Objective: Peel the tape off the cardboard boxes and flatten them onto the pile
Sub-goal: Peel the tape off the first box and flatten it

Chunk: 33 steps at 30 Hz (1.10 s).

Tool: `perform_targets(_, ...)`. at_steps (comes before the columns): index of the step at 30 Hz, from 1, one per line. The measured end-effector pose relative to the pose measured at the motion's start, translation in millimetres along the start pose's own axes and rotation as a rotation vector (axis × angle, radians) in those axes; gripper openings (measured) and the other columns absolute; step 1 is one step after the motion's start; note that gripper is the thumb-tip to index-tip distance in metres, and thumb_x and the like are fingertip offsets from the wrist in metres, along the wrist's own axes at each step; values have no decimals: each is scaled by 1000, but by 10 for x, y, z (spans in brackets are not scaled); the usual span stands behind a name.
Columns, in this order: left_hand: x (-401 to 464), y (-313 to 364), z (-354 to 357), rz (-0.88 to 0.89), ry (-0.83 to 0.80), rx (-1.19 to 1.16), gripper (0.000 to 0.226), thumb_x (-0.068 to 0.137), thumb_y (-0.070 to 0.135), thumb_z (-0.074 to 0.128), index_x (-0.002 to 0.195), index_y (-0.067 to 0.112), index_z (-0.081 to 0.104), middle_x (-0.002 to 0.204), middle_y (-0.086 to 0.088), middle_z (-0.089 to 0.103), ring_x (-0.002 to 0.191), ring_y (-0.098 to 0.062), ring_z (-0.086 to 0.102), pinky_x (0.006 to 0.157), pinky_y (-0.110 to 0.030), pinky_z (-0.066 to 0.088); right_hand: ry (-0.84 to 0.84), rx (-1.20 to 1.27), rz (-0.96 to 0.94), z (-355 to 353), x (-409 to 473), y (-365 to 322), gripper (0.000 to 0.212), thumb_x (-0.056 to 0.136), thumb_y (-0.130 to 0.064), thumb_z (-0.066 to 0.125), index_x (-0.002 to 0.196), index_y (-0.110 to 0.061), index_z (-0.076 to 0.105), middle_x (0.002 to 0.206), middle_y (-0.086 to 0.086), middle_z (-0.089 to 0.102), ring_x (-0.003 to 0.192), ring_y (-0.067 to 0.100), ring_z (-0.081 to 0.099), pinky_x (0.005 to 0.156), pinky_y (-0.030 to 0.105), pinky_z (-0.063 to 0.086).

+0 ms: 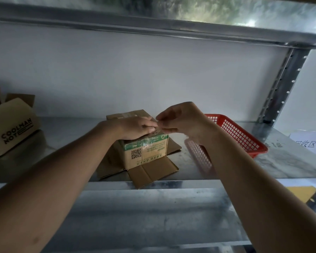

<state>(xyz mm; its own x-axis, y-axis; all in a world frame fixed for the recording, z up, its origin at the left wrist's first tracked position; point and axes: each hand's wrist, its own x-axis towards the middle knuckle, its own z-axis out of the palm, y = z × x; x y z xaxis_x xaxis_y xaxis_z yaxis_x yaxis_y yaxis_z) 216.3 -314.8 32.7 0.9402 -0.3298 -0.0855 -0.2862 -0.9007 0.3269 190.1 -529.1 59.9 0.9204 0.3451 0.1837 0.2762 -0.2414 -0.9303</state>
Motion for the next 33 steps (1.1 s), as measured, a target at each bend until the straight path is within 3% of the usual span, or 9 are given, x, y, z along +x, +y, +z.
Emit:
perform_targets(3,24,-10,2,13,-9,-39,24,109,51,37,112,51,61,160,9,40,147,-21,37,112,-46,32,-14,186,79,30,38,49,14,81,6,80,92,-2,78,89,17,79,85,25,79,73,25,63)
perform_targets(5,28,-34,1,68,-6,-36,32,109,54,36,130,52,59,160,13,39,148,-19,35,114,-42,30,68,285,135,51,69,166,14,80,8,80,92,1,76,86,17,78,80,23,79,69,22,61)
perform_targets(9,79,-60,5,108,6,-92,34,107,56,41,138,60,54,155,19,44,148,-16,36,121,-50,30,244,253,142,76,110,470,18,73,2,89,86,-4,78,85,15,79,79,27,79,71,26,63)
perform_targets(12,93,-67,18,52,11,-100,35,104,63,41,138,66,50,167,18,28,157,-19,20,125,-53,22,330,30,19,92,159,581,20,70,-12,95,82,-18,81,80,2,79,79,22,79,73,33,64)
perform_targets(16,87,-61,10,30,-6,-88,34,104,63,41,137,68,48,169,20,21,158,-20,17,125,-54,19,329,-431,-156,122,185,529,16,73,-28,94,81,-34,82,76,-19,76,73,-4,71,67,20,57)
perform_targets(23,68,-49,2,22,-6,-122,33,105,58,44,137,67,50,168,18,25,157,-19,21,123,-46,23,236,-674,-179,111,172,466,13,85,-27,84,96,-33,82,89,-12,76,74,2,69,62,13,43)
perform_targets(26,57,-37,0,10,-10,-112,27,105,58,43,124,78,49,170,20,18,158,-18,15,123,-48,20,293,-456,-162,69,147,438,19,76,-21,91,89,-31,81,81,-9,75,70,4,72,65,16,49)
perform_targets(30,23,-2,-5,22,-30,-87,36,106,57,40,85,83,53,171,19,13,158,-20,11,113,-48,21,59,124,-164,40,95,346,20,81,-4,85,93,-19,81,92,4,80,86,20,78,78,25,61)
perform_targets(33,47,-29,7,25,-11,-134,20,105,59,43,109,64,62,166,15,28,153,-20,25,107,-40,28,-34,349,-61,78,93,369,16,79,0,80,91,-10,80,97,17,78,92,29,78,81,29,62)
